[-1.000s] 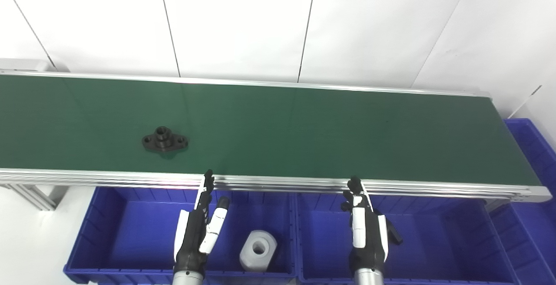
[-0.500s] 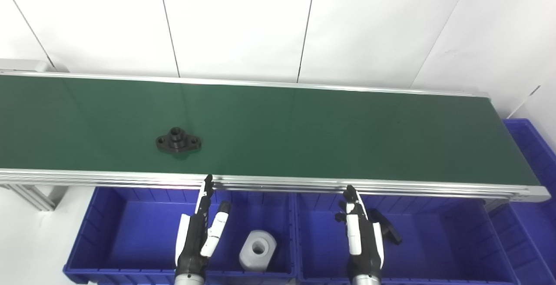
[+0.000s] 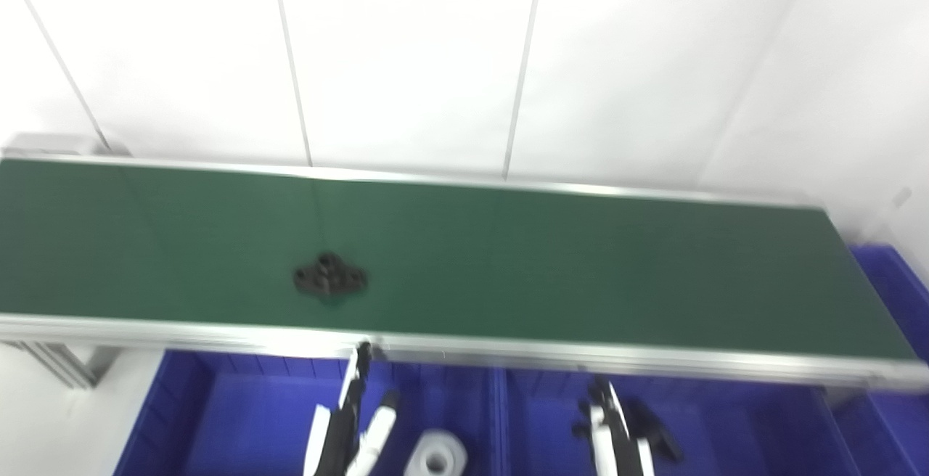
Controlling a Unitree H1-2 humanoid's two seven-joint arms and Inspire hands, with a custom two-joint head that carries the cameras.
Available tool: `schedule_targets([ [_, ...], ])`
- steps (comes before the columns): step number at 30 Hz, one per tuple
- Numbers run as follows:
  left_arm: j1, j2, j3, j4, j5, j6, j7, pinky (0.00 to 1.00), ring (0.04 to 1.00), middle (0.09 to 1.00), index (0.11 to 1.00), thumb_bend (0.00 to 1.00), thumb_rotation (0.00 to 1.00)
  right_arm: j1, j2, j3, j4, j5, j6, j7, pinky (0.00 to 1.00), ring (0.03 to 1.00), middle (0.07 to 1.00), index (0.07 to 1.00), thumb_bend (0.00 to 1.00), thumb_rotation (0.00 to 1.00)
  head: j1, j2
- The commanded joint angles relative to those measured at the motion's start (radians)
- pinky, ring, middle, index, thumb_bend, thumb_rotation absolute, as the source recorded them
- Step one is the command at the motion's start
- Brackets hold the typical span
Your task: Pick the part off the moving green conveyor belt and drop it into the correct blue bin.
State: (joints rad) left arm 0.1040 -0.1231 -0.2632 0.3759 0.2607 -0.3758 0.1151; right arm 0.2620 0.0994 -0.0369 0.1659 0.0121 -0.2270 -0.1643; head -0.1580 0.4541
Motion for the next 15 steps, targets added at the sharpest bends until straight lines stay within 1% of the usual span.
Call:
schedule_targets([
  [1, 0.005, -0.052, -0.014, 0.021, 0.003, -0.064, 0.030, 0.99, 0.991, 1.000, 1.000, 0.52, 0.89, -0.010, -0.006, -0.005, -0.005, 0.000, -0.066, 0.013, 0.93, 0.933, 0.954, 0.974, 0.80, 0.95, 0.017, -0.009],
  [3, -0.003, -0.058, -0.012, 0.044, 0.006, -0.081, 0.041, 0.99, 0.989, 1.000, 1.000, 0.51, 0.87, -0.012, -0.010, -0.009, 0.003, 0.011, -0.069, 0.017, 0.95, 0.939, 0.958, 0.979, 0.79, 0.96, 0.029, -0.012],
  [6, -0.013, -0.061, -0.018, 0.065, 0.009, -0.092, 0.060, 0.93, 0.975, 1.000, 1.000, 0.50, 0.83, -0.017, -0.012, -0.015, 0.010, 0.024, -0.070, 0.019, 0.98, 0.950, 0.961, 0.979, 0.79, 0.95, 0.043, -0.014],
  [8, -0.015, -0.064, -0.021, 0.069, 0.004, -0.092, 0.062, 0.90, 0.969, 1.000, 1.000, 0.50, 0.81, -0.018, -0.014, -0.017, 0.012, 0.028, -0.074, 0.022, 1.00, 0.963, 0.967, 0.985, 0.78, 0.95, 0.043, -0.014],
  [11, -0.010, -0.067, -0.023, 0.062, 0.004, -0.082, 0.057, 0.89, 0.964, 1.000, 1.000, 0.51, 0.81, -0.019, -0.017, -0.018, 0.013, 0.030, -0.078, 0.026, 1.00, 0.969, 0.974, 0.989, 0.74, 0.95, 0.044, -0.015],
  [13, -0.008, -0.069, -0.024, 0.059, 0.009, -0.081, 0.059, 0.90, 0.967, 1.000, 1.000, 0.51, 0.82, -0.017, -0.023, -0.015, 0.014, 0.015, -0.083, 0.027, 1.00, 0.971, 0.979, 0.995, 0.71, 0.94, 0.047, -0.015],
  [14, -0.006, -0.069, -0.026, 0.058, 0.011, -0.082, 0.060, 0.91, 0.969, 1.000, 1.000, 0.51, 0.82, -0.014, -0.028, -0.010, 0.012, -0.017, -0.089, 0.017, 1.00, 0.973, 0.982, 0.998, 0.70, 0.94, 0.050, -0.015],
  [15, -0.005, -0.069, -0.027, 0.056, 0.012, -0.083, 0.061, 0.93, 0.976, 1.000, 1.000, 0.50, 0.82, -0.011, -0.032, -0.005, 0.009, -0.051, -0.096, 0.005, 0.99, 0.966, 0.974, 0.984, 0.71, 0.92, 0.050, -0.015],
])
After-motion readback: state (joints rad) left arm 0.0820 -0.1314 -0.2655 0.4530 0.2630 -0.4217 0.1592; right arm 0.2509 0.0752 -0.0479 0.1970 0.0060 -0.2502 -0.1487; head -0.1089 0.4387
